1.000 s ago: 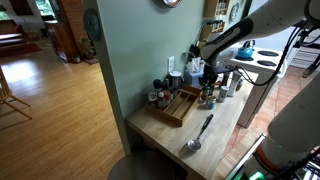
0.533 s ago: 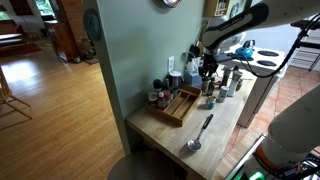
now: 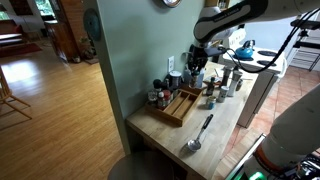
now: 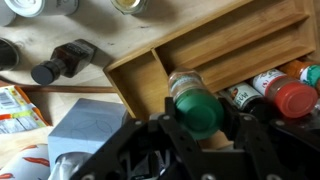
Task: Lift the spice shaker with the green lid and put it on the wooden tray in the third row
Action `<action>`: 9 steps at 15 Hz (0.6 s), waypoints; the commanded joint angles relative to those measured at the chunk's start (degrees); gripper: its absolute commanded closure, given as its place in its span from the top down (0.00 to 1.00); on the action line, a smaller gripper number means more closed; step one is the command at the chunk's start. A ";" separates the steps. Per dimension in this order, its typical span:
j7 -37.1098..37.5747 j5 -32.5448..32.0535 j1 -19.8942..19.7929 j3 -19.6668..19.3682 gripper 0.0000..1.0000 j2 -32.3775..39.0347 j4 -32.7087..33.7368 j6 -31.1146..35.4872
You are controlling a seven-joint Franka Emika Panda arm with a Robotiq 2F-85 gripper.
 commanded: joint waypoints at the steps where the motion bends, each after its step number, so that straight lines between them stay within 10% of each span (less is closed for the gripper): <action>1: 1.39 0.90 0.60 0.62 0.20 3.56 3.55 1.48; 9: 0.53 10.14 0.71 0.19 0.20 11.10 4.23 10.74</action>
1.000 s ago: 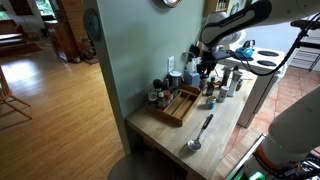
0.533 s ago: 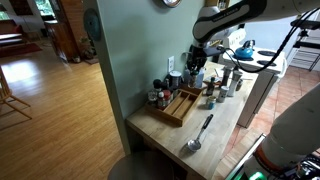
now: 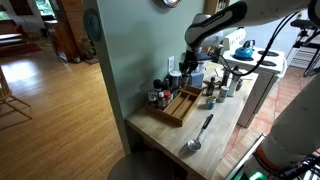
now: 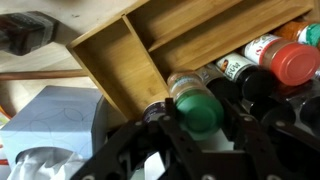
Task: Lift the spice shaker with the green lid and put it on the wooden tray in the third row
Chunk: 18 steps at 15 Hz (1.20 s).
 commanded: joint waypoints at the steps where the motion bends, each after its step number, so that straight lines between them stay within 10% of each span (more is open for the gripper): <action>1: 0.17 4.54 0.02 -0.33 0.20 3.70 0.76 4.09; 18: 1.88 11.09 -0.35 0.27 0.20 8.59 1.85 8.30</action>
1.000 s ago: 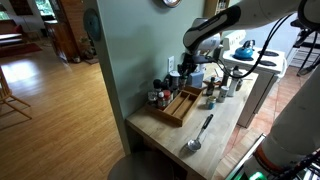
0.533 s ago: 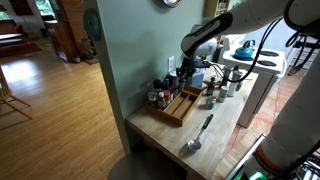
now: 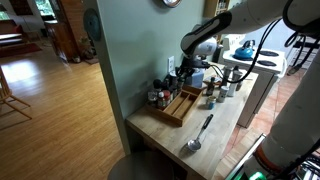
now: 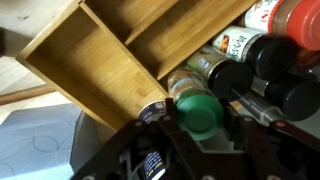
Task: Lift the spice shaker with the green lid and put it on the wooden tray in the third row
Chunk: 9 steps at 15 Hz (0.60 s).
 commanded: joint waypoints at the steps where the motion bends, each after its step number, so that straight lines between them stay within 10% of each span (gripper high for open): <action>1: -1.39 2.66 0.05 0.47 0.20 1.66 1.49 0.41; 9: 0.10 -0.06 0.22 0.58 0.20 4.19 3.25 -0.48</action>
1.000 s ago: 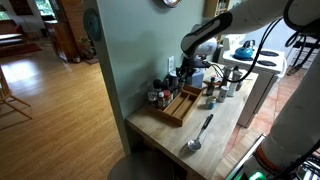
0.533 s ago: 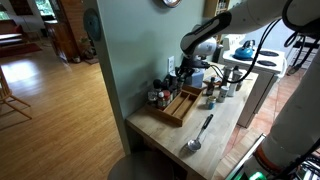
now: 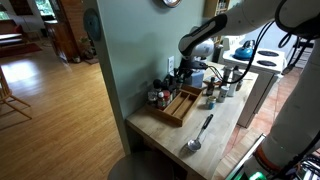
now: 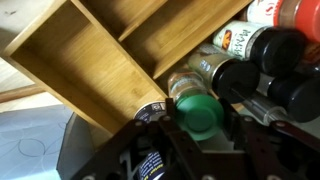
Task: Lift the spice shaker with the green lid and put it on the wooden tray in the third row
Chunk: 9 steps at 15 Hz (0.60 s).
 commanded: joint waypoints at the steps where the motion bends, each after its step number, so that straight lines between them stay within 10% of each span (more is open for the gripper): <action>1: 0.34 -0.79 0.05 0.36 0.20 1.74 1.49 -0.61; 9: 0.64 -3.52 0.44 0.63 0.20 3.64 3.08 -1.63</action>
